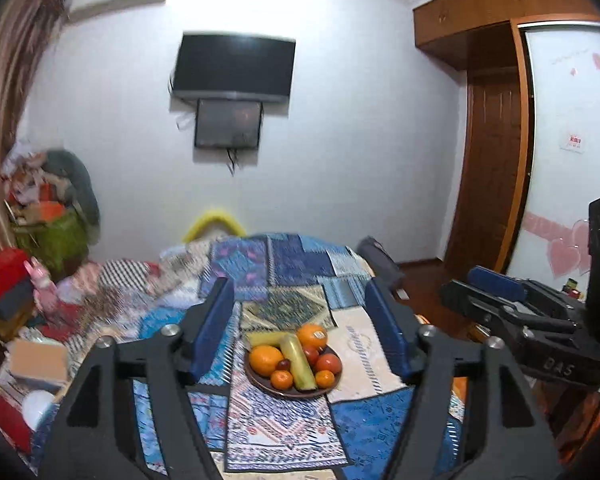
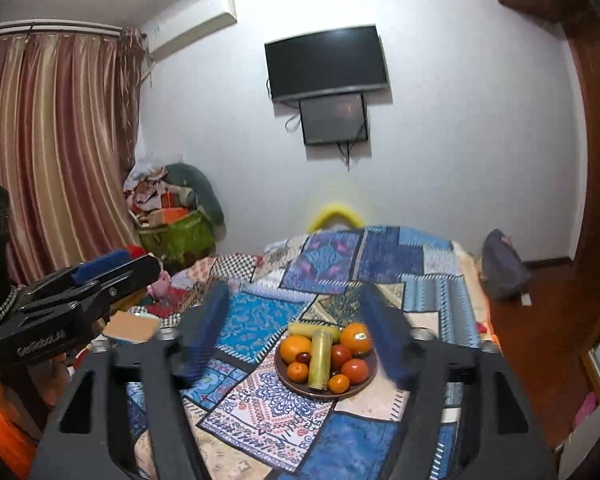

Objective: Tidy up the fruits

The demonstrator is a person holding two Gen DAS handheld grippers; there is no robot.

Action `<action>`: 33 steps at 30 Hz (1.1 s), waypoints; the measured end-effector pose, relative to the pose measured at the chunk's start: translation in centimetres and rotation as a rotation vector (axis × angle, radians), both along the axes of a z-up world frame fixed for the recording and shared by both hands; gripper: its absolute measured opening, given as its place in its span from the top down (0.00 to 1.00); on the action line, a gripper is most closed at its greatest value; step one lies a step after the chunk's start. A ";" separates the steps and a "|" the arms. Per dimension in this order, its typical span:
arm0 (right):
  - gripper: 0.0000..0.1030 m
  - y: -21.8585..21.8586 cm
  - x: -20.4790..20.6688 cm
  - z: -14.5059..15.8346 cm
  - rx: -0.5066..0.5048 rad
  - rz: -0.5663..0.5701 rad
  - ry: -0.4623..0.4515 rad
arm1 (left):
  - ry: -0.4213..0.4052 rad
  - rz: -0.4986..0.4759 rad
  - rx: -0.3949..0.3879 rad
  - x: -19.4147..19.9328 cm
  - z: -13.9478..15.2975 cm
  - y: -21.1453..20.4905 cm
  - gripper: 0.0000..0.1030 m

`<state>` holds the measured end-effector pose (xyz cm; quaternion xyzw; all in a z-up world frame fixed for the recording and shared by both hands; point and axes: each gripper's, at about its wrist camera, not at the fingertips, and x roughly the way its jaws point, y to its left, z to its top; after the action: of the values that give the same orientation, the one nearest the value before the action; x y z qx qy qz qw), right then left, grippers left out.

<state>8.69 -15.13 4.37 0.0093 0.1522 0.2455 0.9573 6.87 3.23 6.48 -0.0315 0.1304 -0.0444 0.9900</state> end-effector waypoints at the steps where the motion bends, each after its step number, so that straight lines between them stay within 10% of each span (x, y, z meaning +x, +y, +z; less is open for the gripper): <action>1: 0.27 0.0 -0.3 0.0 -0.004 -0.004 -0.009 | -0.021 0.014 0.025 -0.8 0.2 -0.3 0.33; 12: 0.00 -0.2 -2.9 0.0 -0.007 -0.070 -0.076 | -0.072 0.037 0.059 -3.9 -0.1 -1.4 0.14; 33: 0.00 -0.9 -4.1 0.0 0.005 -0.098 -0.093 | -0.075 0.044 0.042 -5.4 -0.2 -1.2 0.03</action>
<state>4.56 -16.06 4.39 0.0076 0.1063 0.1988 0.9742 1.49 2.01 6.24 -0.0121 0.0932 -0.0211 0.9954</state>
